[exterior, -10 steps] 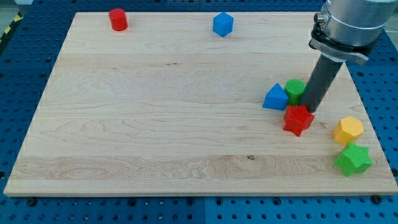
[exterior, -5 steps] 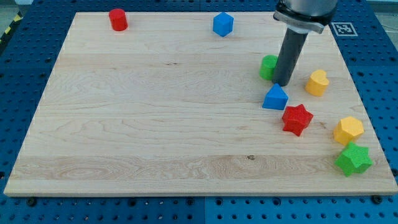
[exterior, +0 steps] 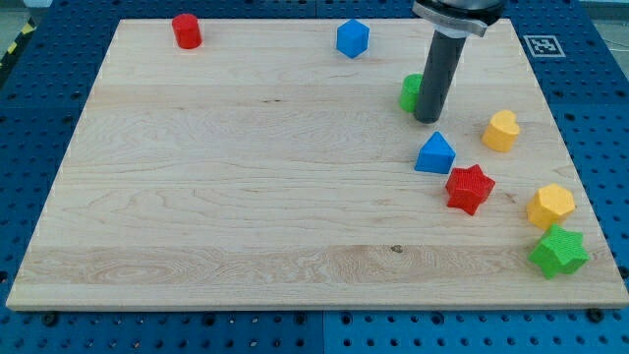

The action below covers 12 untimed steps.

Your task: Place green circle vertically towards blue triangle

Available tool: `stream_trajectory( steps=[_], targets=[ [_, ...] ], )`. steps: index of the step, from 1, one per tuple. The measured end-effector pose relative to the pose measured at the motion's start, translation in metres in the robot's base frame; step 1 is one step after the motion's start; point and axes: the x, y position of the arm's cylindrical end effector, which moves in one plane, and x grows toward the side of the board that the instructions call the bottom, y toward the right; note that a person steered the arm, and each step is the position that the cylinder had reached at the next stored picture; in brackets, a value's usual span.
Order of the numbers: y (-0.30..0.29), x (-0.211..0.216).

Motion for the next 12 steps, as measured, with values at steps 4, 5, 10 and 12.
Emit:
stream_trajectory(
  steps=[4, 5, 10, 12],
  targets=[
    [0.005, -0.023],
    [0.019, -0.036],
    [-0.018, -0.056],
    [-0.034, -0.056]
  ],
)
